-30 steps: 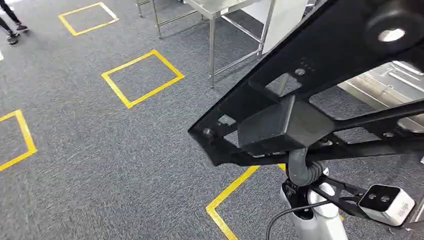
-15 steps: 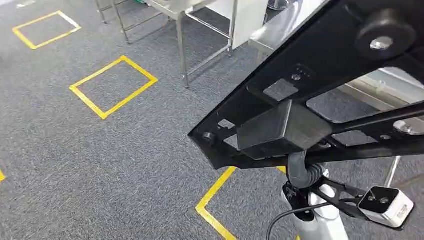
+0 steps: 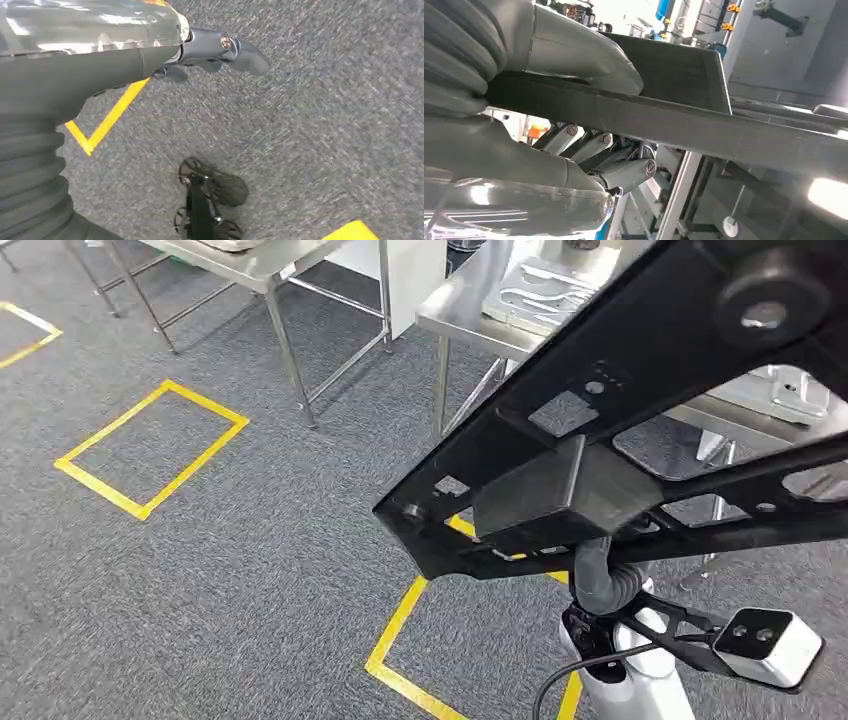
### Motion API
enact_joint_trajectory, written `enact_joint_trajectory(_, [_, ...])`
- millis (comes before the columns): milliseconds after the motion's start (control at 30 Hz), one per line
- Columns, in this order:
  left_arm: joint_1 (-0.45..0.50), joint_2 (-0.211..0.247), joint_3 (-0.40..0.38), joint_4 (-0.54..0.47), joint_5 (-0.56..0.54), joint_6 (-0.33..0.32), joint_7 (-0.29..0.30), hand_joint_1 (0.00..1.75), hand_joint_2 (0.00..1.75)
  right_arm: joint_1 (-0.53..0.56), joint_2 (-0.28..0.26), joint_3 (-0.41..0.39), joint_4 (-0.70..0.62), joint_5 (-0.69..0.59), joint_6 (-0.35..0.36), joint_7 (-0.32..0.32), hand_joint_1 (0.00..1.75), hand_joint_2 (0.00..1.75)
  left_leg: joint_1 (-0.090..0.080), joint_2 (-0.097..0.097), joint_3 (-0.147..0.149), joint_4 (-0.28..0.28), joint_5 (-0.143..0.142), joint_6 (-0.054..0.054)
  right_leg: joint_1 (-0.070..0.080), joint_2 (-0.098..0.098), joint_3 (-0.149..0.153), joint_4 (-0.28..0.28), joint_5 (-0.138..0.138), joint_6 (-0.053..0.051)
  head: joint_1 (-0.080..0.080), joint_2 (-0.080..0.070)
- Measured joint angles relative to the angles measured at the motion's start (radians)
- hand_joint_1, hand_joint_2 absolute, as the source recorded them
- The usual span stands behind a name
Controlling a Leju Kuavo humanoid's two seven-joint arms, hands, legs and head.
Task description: Take the parts from the cabinet and place them on the table.
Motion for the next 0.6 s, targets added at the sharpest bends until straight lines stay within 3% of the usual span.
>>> enact_joint_trajectory(33, [-0.002,0.000,0.000,0.000,-0.001,0.001,0.000,0.00,1.75,0.003,0.000,0.000,0.000,0.000,-0.001,0.000,1.75,1.75,-0.002,0.011,0.002,-0.002,0.003,0.007,-0.002,0.012,-0.001,-0.004,0.004,0.009,0.000,0.000])
enact_joint_trajectory(67, [-0.002,-0.004,0.000,0.000,-0.002,0.001,-0.001,0.00,1.75,0.003,0.000,0.000,0.000,0.000,-0.003,0.000,1.75,1.75,0.011,0.025,0.005,-0.014,0.011,0.016,0.005,0.009,-0.002,0.000,0.002,0.014,0.000,0.000])
enact_joint_trajectory(100, [-0.001,-0.005,0.000,0.000,-0.003,0.002,0.000,0.00,1.75,0.004,0.000,0.000,-0.001,0.003,-0.005,-0.001,1.75,1.75,0.009,0.038,0.008,-0.019,0.014,0.021,0.007,-0.050,-0.010,0.020,-0.014,0.017,0.000,0.000])
enact_joint_trajectory(133, [0.001,-0.006,0.000,0.000,-0.004,0.004,0.001,0.00,1.75,0.002,0.000,0.001,-0.001,0.006,-0.007,-0.001,1.75,1.75,0.008,0.050,0.009,-0.020,0.013,0.029,0.006,-0.091,-0.036,0.072,-0.051,0.024,0.000,0.000])
enact_joint_trajectory(200, [0.007,-0.006,0.000,0.000,-0.006,0.006,0.002,0.00,1.75,0.005,0.000,0.005,0.001,0.013,-0.015,-0.001,1.75,1.75,0.006,0.074,0.007,-0.019,0.012,0.031,-0.001,-0.109,-0.112,0.226,-0.125,0.033,0.000,0.000])
enact_joint_trajectory(233, [0.009,-0.006,0.000,0.000,-0.006,0.007,0.002,0.00,1.75,0.005,0.002,0.007,0.003,0.018,-0.016,-0.001,1.75,1.75,0.005,0.088,0.006,-0.018,0.010,0.031,-0.003,-0.111,-0.146,0.293,-0.145,0.038,0.000,0.000])
enact_joint_trajectory(267, [0.009,-0.007,0.000,0.000,-0.006,0.007,0.002,0.00,1.75,0.005,0.002,0.008,0.006,0.021,-0.016,0.000,1.75,1.75,0.005,0.101,0.006,-0.018,0.009,0.029,-0.005,-0.112,-0.155,0.311,-0.138,0.041,0.000,0.000])
enact_joint_trajectory(300, [0.009,-0.008,0.000,0.000,-0.004,0.008,0.001,0.00,1.75,0.005,0.002,0.008,0.008,0.022,-0.016,0.000,1.75,1.75,0.005,0.113,0.008,-0.018,0.008,0.027,-0.006,-0.116,-0.137,0.275,-0.109,0.042,0.000,0.000])
enact_joint_trajectory(367, [0.006,-0.011,0.000,0.000,0.002,0.008,-0.007,0.00,1.75,0.004,0.003,0.009,0.008,0.022,-0.013,0.000,1.75,1.75,0.006,0.135,0.014,-0.016,0.003,0.022,-0.005,-0.140,-0.040,0.101,-0.027,0.037,0.000,0.000])
enact_joint_trajectory(400, [0.006,-0.012,0.000,0.000,0.002,0.008,-0.010,0.00,1.75,0.004,0.003,0.009,0.008,0.022,-0.012,0.000,1.75,1.75,0.003,0.142,0.018,-0.015,-0.001,0.017,-0.001,-0.177,0.009,0.019,-0.003,0.031,0.000,0.000])
enact_joint_trajectory(433, [0.006,-0.012,0.000,0.000,0.003,0.008,-0.012,0.00,1.75,0.002,0.005,0.009,0.008,0.022,-0.012,-0.001,1.75,1.75,-0.006,0.150,0.019,-0.011,-0.006,0.009,0.009,-0.209,0.016,-0.003,-0.015,0.018,0.000,0.000])
enact_joint_trajectory(533, [0.003,-0.013,0.000,0.000,0.010,0.007,-0.018,0.00,1.75,0.002,0.008,0.010,0.008,0.021,-0.011,0.000,1.75,1.75,-0.005,0.178,0.026,-0.016,-0.010,-0.006,0.012,-0.169,0.007,0.001,-0.013,0.004,0.000,0.000])
enact_joint_trajectory(567, [0.000,-0.014,0.000,0.000,0.011,0.006,-0.021,0.00,1.75,0.001,0.008,0.010,0.008,0.021,-0.011,0.000,1.75,1.75,-0.005,0.188,0.031,-0.015,-0.014,-0.013,0.006,-0.157,0.009,-0.007,-0.008,-0.004,0.000,0.000])
enact_joint_trajectory(600, [0.000,-0.013,0.000,0.000,0.011,0.006,-0.025,0.00,1.75,0.001,0.011,0.010,0.008,0.021,-0.008,0.000,1.75,1.75,0.003,0.155,0.028,-0.001,-0.026,-0.020,0.002,-0.149,0.014,-0.012,-0.004,-0.009,0.000,0.000])
